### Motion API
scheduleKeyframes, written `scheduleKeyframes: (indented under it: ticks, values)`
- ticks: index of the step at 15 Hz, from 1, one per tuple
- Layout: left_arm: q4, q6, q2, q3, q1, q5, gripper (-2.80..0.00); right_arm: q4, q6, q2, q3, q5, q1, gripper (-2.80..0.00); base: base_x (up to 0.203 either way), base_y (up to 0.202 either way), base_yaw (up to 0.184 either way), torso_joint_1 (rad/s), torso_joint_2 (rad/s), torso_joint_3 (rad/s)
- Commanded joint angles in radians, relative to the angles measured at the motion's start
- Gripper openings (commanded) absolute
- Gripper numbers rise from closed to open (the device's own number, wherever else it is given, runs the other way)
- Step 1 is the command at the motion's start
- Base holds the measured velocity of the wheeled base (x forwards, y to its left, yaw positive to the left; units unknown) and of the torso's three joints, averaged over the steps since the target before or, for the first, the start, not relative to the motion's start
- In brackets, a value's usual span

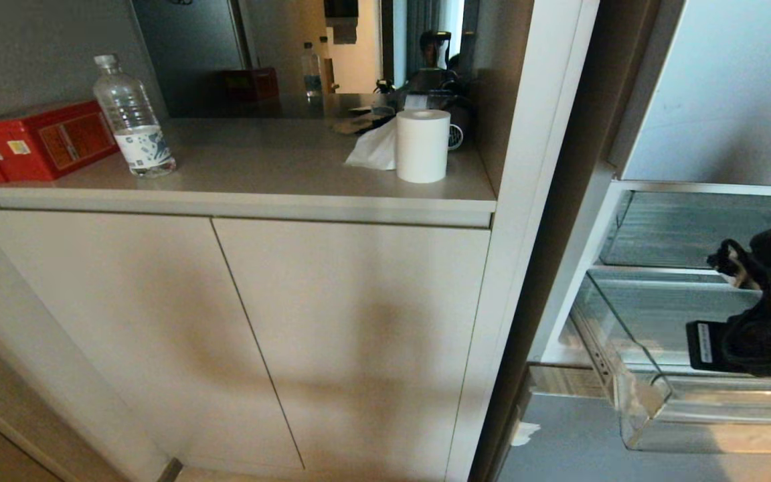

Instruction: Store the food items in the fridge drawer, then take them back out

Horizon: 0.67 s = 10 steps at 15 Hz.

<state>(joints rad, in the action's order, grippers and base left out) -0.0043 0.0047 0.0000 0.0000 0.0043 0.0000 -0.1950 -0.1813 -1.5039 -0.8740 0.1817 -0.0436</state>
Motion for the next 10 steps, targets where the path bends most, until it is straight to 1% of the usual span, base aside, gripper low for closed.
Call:
scheduleKeyframes:
  ticks: [1, 2, 5, 7, 10]
  values:
    - [0.000, 0.000, 0.002, 0.002, 0.000, 0.000, -2.80, -0.114, 0.011, 0.136, -0.003, -0.014, 0.009, -2.80, 0.000, 0.000, 0.000, 0.000, 0.00, 0.000]
    - [0.000, 0.000, 0.002, 0.001, 0.000, 0.000, -2.80, -0.148, 0.016, 0.157, -0.007, -0.027, 0.012, -2.80, 0.000, 0.000, 0.000, 0.000, 0.00, 0.000]
    - [0.000, 0.000, 0.002, 0.000, 0.000, 0.000, -2.80, -0.147, 0.012, 0.124, -0.015, -0.031, 0.013, -2.80, 0.000, 0.000, 0.000, 0.000, 0.00, 0.000]
    - [0.000, 0.001, 0.002, 0.000, 0.000, 0.000, -2.80, -0.147, 0.008, 0.094, 0.002, -0.033, 0.015, -2.80, 0.000, 0.000, 0.000, 0.000, 0.00, 0.000]
    - [0.000, 0.000, 0.002, 0.000, 0.000, 0.000, -2.80, -0.104, 0.008, 0.082, 0.050, -0.035, 0.022, -2.80, 0.000, 0.000, 0.000, 0.000, 0.00, 0.000]
